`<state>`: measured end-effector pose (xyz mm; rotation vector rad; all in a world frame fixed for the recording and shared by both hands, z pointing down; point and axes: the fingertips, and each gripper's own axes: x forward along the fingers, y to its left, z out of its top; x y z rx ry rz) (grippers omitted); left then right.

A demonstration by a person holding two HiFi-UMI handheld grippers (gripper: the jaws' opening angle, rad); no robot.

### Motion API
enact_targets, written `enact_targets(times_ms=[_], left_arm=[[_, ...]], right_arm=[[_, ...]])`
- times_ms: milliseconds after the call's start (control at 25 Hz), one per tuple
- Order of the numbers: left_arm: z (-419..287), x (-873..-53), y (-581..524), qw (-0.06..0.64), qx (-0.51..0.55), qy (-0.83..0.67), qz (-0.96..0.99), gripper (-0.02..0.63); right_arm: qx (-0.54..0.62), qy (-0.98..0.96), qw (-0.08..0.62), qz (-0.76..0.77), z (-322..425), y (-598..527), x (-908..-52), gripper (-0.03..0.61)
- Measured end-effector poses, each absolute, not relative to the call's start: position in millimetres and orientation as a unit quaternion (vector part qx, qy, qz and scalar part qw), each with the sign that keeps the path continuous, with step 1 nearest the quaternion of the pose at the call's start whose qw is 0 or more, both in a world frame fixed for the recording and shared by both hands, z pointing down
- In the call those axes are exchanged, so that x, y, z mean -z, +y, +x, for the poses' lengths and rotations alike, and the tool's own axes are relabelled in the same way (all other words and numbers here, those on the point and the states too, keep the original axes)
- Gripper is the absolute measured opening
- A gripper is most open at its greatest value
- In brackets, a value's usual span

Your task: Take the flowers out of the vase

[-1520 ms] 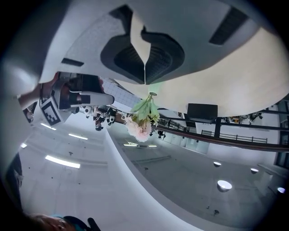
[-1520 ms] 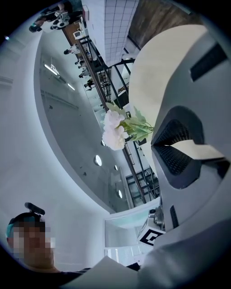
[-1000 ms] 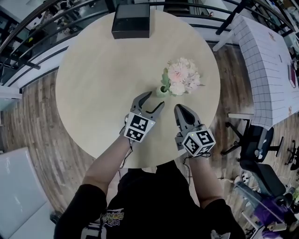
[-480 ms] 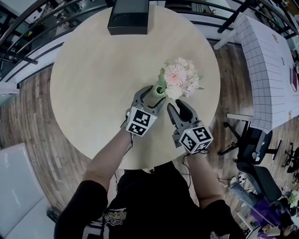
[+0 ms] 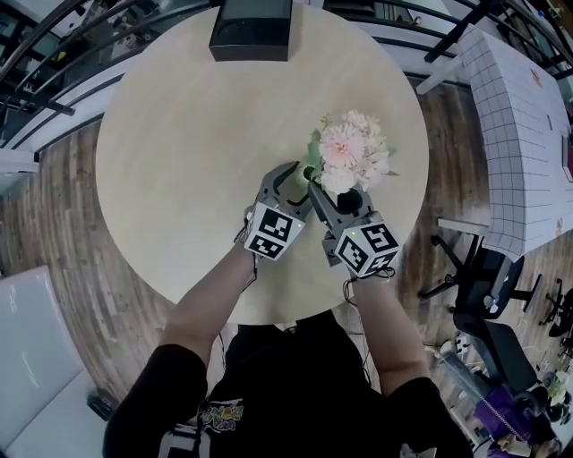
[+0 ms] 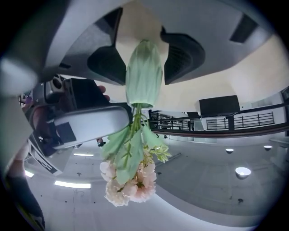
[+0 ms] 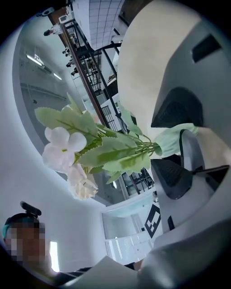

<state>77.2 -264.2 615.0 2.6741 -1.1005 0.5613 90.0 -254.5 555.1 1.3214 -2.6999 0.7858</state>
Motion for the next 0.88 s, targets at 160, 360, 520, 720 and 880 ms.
enact_targets(times_ms=[160,360,520,720,880], left_arm=[[76.7,-615.8,-263.7,0.100,-0.189,-0.369,0.905,0.267],[76.9,-614.2,-263.6,0.097,-0.186,-0.365,0.907,0.264],[76.6,-613.7,-263.0,0.098,-0.186,-0.364,0.907,0.262],[76.4,-612.6,-262.4,0.098,-0.185,-0.362,0.908,0.261],[75.9,-614.4,-260.4,0.103,-0.184,-0.364,0.907,0.259]], right_arm=[[-0.247,-0.874,0.016,0.418,82.4,-263.0,-555.9,0.212],[-0.240,-0.879,0.016,0.412,76.8,-270.9,-553.5,0.212],[-0.236,-0.881,0.019,0.409,73.3,-272.1,-557.2,0.210],[-0.207,-0.889,0.026,0.408,69.9,-271.5,-554.3,0.166],[-0.199,-0.890,0.026,0.410,70.4,-270.4,-552.1,0.146]])
